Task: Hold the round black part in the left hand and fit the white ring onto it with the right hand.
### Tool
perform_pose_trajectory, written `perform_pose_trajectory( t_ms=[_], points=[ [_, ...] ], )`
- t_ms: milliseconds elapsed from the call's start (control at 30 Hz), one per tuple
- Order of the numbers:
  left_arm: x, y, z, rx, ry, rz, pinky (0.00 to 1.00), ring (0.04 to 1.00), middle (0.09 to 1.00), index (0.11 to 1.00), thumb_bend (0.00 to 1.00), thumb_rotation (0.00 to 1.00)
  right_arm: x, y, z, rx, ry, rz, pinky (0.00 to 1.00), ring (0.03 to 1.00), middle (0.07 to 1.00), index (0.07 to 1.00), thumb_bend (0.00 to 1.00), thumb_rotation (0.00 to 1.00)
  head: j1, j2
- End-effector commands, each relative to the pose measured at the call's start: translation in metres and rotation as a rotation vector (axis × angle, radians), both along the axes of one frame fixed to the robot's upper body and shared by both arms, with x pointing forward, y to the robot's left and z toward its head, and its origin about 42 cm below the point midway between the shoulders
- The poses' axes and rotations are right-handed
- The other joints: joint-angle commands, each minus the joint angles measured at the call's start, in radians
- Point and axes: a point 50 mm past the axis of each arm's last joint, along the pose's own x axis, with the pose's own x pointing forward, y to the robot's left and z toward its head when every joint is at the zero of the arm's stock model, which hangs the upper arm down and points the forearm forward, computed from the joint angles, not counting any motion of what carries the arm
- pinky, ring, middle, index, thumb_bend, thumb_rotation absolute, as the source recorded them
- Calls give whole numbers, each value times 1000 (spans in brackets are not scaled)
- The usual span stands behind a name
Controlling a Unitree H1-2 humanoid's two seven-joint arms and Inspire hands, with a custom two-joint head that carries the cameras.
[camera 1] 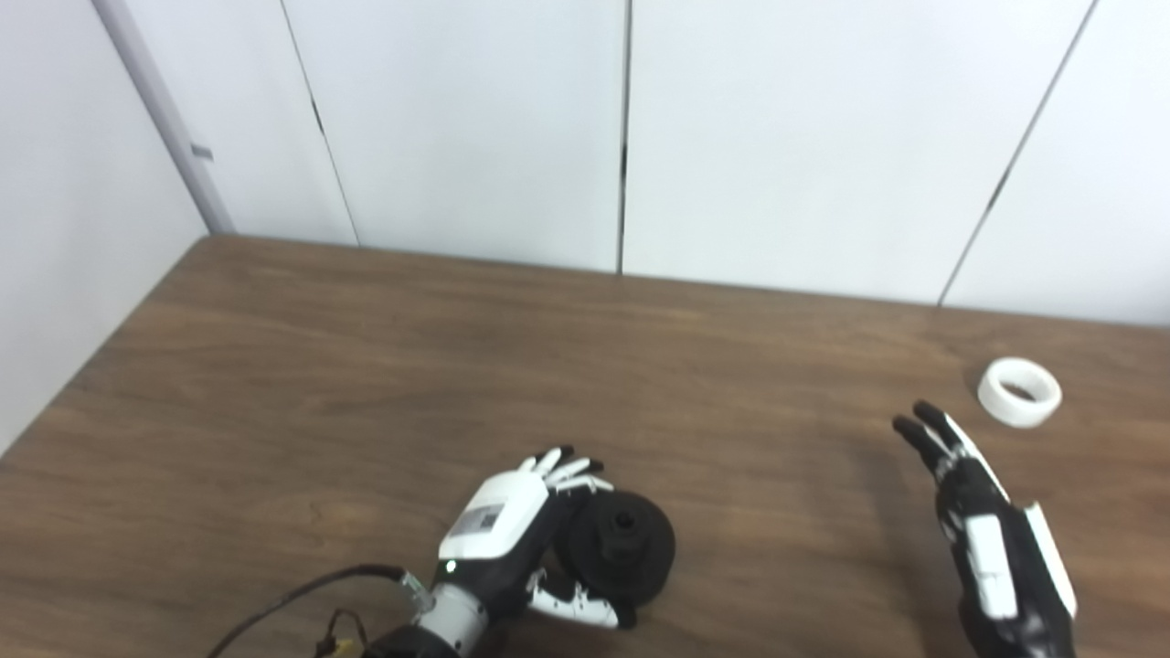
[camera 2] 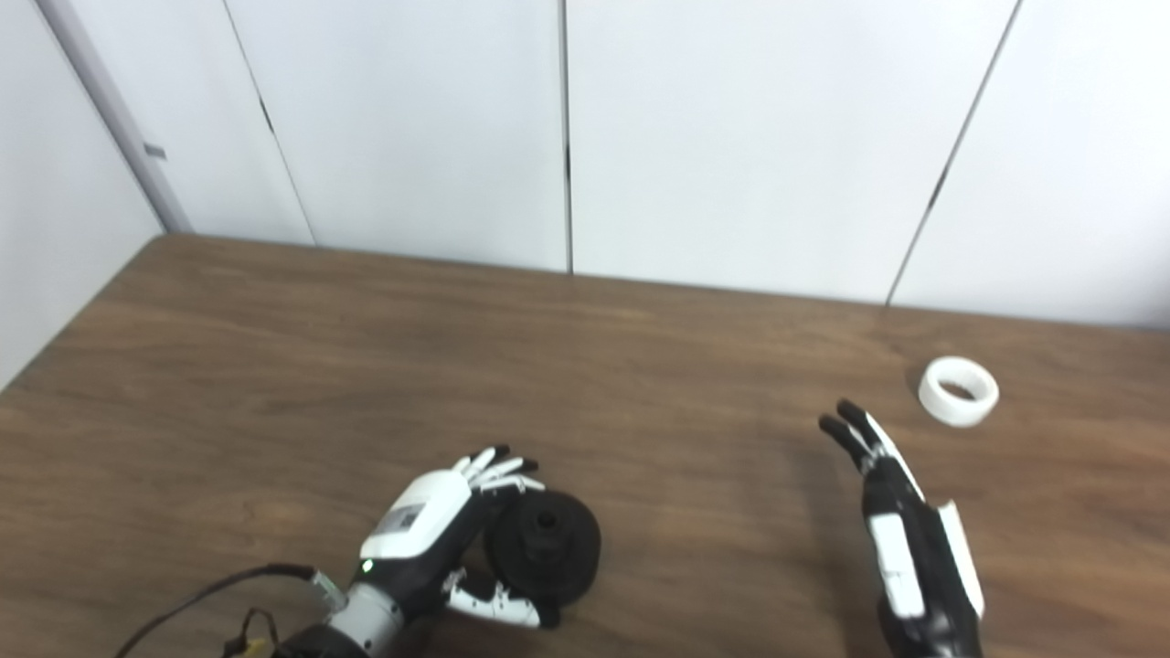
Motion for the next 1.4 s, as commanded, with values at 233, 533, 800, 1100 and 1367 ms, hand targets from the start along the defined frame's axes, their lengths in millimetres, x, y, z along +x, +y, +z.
perform_pose_trajectory(
  t_ms=[233, 533, 800, 1100, 1367],
  points=[
    [-5, -16, 7, -35, -80, -73, 1000, 1000, 922, 483, 519, 63, -72, 27, -10, 75, 109, -87, 1000, 936, 870, 894, 622, 952, -57, 42],
    [-5, -13, -14, -36, -65, -73, 1000, 1000, 905, 483, 521, 61, -71, 36, -1, 66, 105, -99, 1000, 951, 858, 891, 653, 953, -93, 67],
    [-2, -8, -27, -15, -61, -68, 1000, 1000, 886, 483, 522, 62, -62, 40, 6, 122, 74, -120, 1000, 944, 872, 896, 652, 930, -112, 68],
    [2, -4, -33, 0, -90, -65, 1000, 1000, 883, 483, 521, 63, -24, 46, 45, 29, 117, -153, 1000, 966, 906, 923, 649, 970, -151, 41],
    [4, 8, -34, -11, -101, -52, 1000, 998, 877, 483, 520, 61, 10, 23, 95, -479, 103, -157, 940, 974, 976, 976, 612, 790, -273, 28]
  ],
)
